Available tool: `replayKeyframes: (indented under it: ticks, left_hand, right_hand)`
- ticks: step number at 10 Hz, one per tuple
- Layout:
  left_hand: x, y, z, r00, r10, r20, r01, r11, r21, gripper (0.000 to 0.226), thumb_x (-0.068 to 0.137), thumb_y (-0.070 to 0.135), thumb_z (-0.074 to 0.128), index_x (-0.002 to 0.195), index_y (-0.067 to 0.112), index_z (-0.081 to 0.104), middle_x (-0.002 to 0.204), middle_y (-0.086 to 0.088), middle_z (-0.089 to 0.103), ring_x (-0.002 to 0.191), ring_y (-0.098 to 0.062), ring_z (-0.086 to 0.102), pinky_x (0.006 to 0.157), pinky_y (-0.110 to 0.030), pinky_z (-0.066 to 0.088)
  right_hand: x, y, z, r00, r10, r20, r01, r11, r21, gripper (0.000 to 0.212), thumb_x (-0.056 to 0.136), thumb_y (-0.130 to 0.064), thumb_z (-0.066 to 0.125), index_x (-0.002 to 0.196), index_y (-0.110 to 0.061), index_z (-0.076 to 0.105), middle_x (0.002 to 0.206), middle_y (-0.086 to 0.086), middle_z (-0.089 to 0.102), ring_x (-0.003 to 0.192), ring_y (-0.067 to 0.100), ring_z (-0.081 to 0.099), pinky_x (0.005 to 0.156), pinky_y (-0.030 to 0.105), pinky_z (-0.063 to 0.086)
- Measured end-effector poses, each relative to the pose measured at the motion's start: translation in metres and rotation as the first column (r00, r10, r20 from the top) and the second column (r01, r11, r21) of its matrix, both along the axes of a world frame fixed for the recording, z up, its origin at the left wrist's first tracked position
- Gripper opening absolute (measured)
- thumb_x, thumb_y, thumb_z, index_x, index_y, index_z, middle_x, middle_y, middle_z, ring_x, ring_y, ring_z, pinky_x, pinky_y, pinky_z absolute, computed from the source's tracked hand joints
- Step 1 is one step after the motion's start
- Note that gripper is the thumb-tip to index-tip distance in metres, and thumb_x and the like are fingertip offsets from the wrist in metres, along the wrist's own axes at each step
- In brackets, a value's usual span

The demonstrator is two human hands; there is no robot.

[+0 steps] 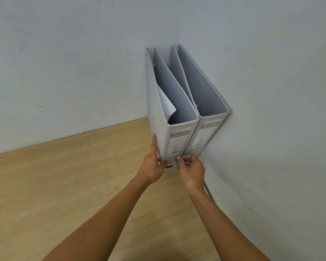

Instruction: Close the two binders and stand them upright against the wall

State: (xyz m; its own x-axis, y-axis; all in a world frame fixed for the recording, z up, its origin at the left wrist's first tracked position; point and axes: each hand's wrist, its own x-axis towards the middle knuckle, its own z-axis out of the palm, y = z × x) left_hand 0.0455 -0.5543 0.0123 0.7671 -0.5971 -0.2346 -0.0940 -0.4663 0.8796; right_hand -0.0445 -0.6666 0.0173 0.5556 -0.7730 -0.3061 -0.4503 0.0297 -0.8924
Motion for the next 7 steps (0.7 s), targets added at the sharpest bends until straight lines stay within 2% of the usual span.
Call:
replayKeyframes:
  ticks: [4, 5, 6, 7]
  left_hand:
    - [0.005, 0.000, 0.000, 1.000, 0.014, -0.012, -0.013, 0.999, 0.047, 0.109, 0.087, 0.005, 0.066, 0.160, 0.032, -0.009, 0.145, -0.009, 0.055, 0.125, -0.033, 0.058, 0.094, -0.041, 0.056]
    - [0.004, 0.003, 0.004, 1.000, 0.010, -0.022, -0.009, 0.998, 0.059, 0.106, 0.087, 0.000, 0.066, 0.161, 0.027, -0.006, 0.152, -0.010, 0.049, 0.137, -0.030, 0.049, 0.097, -0.026, 0.048]
    - [-0.001, 0.011, 0.017, 0.998, 0.015, -0.061, -0.011, 0.998, 0.061, 0.102, 0.090, 0.003, 0.066, 0.161, 0.030, -0.003, 0.161, -0.007, 0.035, 0.139, -0.032, 0.047, 0.089, -0.023, 0.045]
    - [-0.008, 0.028, 0.028, 0.995, 0.051, -0.089, -0.047, 0.998, 0.039, 0.089, 0.096, 0.006, 0.058, 0.161, 0.032, 0.001, 0.166, -0.005, 0.026, 0.138, -0.034, 0.050, 0.085, -0.023, 0.046]
  right_hand:
    - [-0.003, -0.003, 0.003, 0.998, 0.058, -0.007, -0.057, 0.996, 0.063, 0.014, 0.094, -0.027, 0.067, 0.096, -0.013, 0.070, 0.097, 0.006, 0.075, 0.093, 0.021, 0.073, 0.090, 0.044, 0.060]
    - [-0.003, -0.003, 0.007, 0.997, 0.070, -0.012, -0.069, 0.995, 0.070, 0.011, 0.093, -0.026, 0.067, 0.095, -0.015, 0.069, 0.099, 0.005, 0.074, 0.096, 0.022, 0.072, 0.091, 0.046, 0.060]
    - [-0.007, 0.004, 0.012, 0.995, 0.104, -0.011, -0.102, 0.992, 0.074, 0.007, 0.091, -0.027, 0.068, 0.089, -0.020, 0.067, 0.099, 0.003, 0.073, 0.099, 0.024, 0.071, 0.090, 0.048, 0.059]
    - [-0.009, 0.014, 0.020, 0.979, 0.202, -0.016, -0.199, 0.974, 0.110, 0.018, 0.089, -0.035, 0.069, 0.090, -0.017, 0.069, 0.099, 0.002, 0.074, 0.097, 0.021, 0.073, 0.087, 0.043, 0.061]
